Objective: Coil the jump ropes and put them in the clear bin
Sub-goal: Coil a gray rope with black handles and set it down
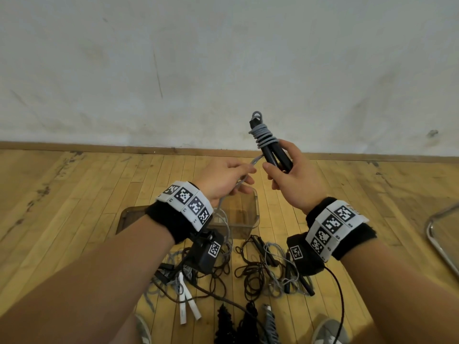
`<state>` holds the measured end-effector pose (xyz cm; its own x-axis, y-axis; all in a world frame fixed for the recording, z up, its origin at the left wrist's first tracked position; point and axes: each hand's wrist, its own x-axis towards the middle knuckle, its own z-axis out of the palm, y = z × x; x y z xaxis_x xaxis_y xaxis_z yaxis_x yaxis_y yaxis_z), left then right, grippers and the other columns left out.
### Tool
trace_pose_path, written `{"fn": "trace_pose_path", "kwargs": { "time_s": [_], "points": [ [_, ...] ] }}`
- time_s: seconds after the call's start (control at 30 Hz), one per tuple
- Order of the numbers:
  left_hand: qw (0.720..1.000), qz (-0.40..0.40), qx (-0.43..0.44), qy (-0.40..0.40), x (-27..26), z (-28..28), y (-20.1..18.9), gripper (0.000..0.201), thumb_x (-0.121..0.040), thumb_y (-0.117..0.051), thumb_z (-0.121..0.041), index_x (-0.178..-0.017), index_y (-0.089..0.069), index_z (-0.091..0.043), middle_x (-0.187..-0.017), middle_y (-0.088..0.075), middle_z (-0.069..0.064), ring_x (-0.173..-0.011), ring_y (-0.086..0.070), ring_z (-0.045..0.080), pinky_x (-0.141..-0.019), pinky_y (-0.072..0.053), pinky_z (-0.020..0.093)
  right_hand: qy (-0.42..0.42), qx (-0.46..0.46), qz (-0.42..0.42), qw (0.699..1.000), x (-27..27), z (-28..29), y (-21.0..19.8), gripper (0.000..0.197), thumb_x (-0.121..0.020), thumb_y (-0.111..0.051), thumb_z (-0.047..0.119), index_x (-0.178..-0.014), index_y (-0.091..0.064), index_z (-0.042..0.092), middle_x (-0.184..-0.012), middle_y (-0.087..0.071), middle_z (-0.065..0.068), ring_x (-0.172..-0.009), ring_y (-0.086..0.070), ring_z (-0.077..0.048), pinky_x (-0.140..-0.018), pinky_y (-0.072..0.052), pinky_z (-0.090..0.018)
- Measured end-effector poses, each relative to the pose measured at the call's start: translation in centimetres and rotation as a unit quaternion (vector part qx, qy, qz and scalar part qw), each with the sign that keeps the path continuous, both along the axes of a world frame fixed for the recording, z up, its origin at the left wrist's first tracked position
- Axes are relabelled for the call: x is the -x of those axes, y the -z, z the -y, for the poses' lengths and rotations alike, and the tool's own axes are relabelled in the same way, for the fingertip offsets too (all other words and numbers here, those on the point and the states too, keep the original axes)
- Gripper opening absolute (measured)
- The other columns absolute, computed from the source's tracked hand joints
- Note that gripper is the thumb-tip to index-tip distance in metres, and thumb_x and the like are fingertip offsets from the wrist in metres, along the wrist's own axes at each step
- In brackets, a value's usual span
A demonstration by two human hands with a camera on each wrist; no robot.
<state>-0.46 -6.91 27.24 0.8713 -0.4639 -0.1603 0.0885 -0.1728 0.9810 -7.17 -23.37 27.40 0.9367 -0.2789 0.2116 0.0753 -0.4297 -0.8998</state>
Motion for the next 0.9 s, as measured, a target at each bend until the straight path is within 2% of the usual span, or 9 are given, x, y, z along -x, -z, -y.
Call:
{"fn": "trace_pose_path", "kwargs": {
  "time_s": [0.1, 0.2, 0.27, 0.33, 0.47, 0.63, 0.73, 0.8, 0.9],
  "points": [
    [1.0, 0.019, 0.008, -0.006, 0.1, 0.0, -0.1, 0.017, -0.102, -0.061, -0.023, -0.107, -0.075, -0.014, -0.087, -0.072, 0.002, -0.061, -0.068, 0.01, -0.049, -0.046, 0.015, 0.02, 0.081, 0.001, 0.997, 0.1, 0.6, -0.1, 0.054, -0.097, -0.066, 0.021, -0.145, -0.043, 0.03, -0.108, -0.066, 0.006, -0.071, -0.065, -0.007, -0.066, -0.055, -0.025],
    [0.997, -0.021, 0.076, -0.01, 0.4, 0.4, -0.4, 0.014, -0.103, -0.061, -0.017, -0.112, -0.068, -0.01, -0.1, -0.077, 0.008, -0.078, -0.077, 0.02, -0.064, -0.059, 0.026, 0.029, 0.125, -0.004, 0.992, 0.1, 0.7, -0.1, 0.056, -0.098, -0.065, 0.025, -0.147, -0.041, 0.035, -0.114, -0.065, 0.007, -0.08, -0.065, -0.013, -0.072, -0.054, -0.028],
    [0.995, -0.016, 0.093, -0.012, 0.5, 0.6, -0.3, 0.015, -0.103, -0.061, -0.017, -0.113, -0.068, -0.01, -0.096, -0.078, 0.006, -0.085, -0.078, 0.021, -0.077, -0.061, 0.032, 0.043, 0.158, -0.004, 0.986, 0.1, 0.8, 0.0, 0.057, -0.098, -0.064, 0.026, -0.147, -0.039, 0.037, -0.11, -0.066, 0.008, -0.078, -0.067, -0.015, -0.069, -0.055, -0.03],
    [0.996, 0.009, 0.091, -0.022, 0.4, 0.8, -0.3, 0.014, -0.102, -0.062, -0.017, -0.109, -0.073, -0.012, -0.085, -0.076, 0.0, -0.082, -0.076, 0.018, -0.082, -0.059, 0.033, 0.056, 0.177, -0.007, 0.983, 0.0, 0.8, 0.2, 0.057, -0.098, -0.064, 0.029, -0.147, -0.038, 0.04, -0.107, -0.067, 0.007, -0.076, -0.069, -0.017, -0.07, -0.059, -0.038],
    [0.993, 0.002, 0.105, -0.053, 0.3, 1.2, -0.3, 0.017, -0.101, -0.063, -0.021, -0.103, -0.077, -0.012, -0.076, -0.068, -0.004, -0.068, -0.061, 0.01, -0.076, -0.057, 0.032, 0.066, 0.204, -0.012, 0.977, -0.1, 1.1, 0.6, 0.058, -0.099, -0.061, 0.03, -0.148, -0.034, 0.041, -0.103, -0.071, 0.004, -0.077, -0.07, -0.021, -0.071, -0.06, -0.045],
    [0.992, 0.009, 0.099, -0.075, 0.5, 1.5, -0.3, 0.026, -0.098, -0.067, -0.034, -0.098, -0.079, -0.012, -0.075, -0.067, -0.003, -0.063, -0.057, 0.007, -0.063, -0.056, 0.024, 0.086, 0.275, -0.008, 0.958, -0.2, 0.5, 1.6, 0.06, -0.1, -0.057, 0.031, -0.15, -0.026, 0.041, -0.092, -0.069, 0.004, -0.068, -0.064, -0.02, -0.059, -0.054, -0.037],
    [0.992, 0.048, 0.068, -0.09, 0.5, 1.5, -0.1, 0.027, -0.095, -0.069, -0.042, -0.094, -0.08, -0.017, -0.072, -0.069, -0.005, -0.061, -0.056, 0.005, -0.057, -0.049, 0.02, 0.062, 0.264, 0.004, 0.962, -0.2, -0.1, 1.9, 0.051, -0.105, -0.041, 0.041, -0.152, -0.021, 0.04, -0.085, -0.064, 0.008, -0.065, -0.062, -0.014, -0.054, -0.048, -0.034],
    [0.991, 0.058, 0.06, -0.104, 0.4, 1.4, -0.1, 0.031, -0.091, -0.072, -0.049, -0.094, -0.081, -0.02, -0.071, -0.071, -0.006, -0.062, -0.057, 0.006, -0.058, -0.048, 0.022, 0.02, 0.23, 0.023, 0.973, 0.0, -0.6, 2.1, 0.048, -0.109, -0.03, 0.04, -0.156, -0.019, 0.039, -0.097, -0.064, 0.007, -0.078, -0.062, -0.012, -0.061, -0.047, -0.034],
    [0.989, 0.062, 0.049, -0.123, 0.1, 1.0, 0.0, 0.039, -0.085, -0.073, -0.059, -0.089, -0.081, -0.021, -0.069, -0.071, -0.007, -0.062, -0.058, 0.008, -0.059, -0.046, 0.024, -0.029, 0.211, 0.042, 0.976, -0.1, -1.0, 2.6, 0.049, -0.109, -0.03, 0.032, -0.156, -0.018, 0.041, -0.122, -0.06, -0.004, -0.105, -0.058, -0.018, -0.083, -0.053, -0.043]
  ]
}}
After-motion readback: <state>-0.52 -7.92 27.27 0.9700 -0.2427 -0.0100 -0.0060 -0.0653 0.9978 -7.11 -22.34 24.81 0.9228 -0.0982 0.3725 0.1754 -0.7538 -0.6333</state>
